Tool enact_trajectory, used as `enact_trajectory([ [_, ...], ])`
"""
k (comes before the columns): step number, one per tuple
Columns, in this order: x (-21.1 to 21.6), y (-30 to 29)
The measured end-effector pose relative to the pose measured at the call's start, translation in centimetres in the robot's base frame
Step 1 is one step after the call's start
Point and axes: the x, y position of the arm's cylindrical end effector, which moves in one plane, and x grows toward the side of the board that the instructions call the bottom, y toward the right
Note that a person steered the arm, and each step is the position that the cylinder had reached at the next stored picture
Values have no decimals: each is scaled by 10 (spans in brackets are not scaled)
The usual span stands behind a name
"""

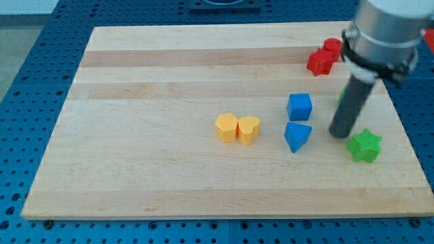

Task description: Place the green circle diagonally to the blue cube

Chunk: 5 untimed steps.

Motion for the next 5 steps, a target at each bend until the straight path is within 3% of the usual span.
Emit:
enact_trajectory([
  [2, -5, 48],
  [3, -8, 46],
  [5, -55, 16],
])
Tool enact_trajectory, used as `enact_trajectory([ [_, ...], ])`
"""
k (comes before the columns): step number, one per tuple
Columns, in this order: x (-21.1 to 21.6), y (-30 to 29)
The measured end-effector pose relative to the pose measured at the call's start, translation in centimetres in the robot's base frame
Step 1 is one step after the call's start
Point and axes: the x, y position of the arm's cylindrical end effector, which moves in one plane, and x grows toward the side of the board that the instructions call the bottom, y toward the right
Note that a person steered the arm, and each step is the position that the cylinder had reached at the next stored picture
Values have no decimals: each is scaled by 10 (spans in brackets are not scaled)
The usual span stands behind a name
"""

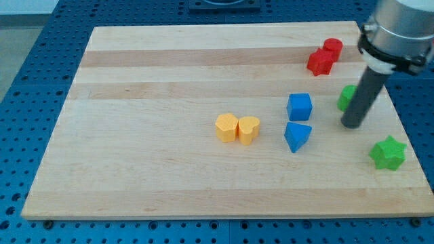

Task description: Place the green circle diagonally to the blue cube

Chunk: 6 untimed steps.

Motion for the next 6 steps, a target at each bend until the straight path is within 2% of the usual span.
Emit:
enact_trajectory([
  [2, -53, -23],
  [3, -52, -23],
  [4, 27, -12],
  [5, 36, -12],
  [6, 25, -7],
])
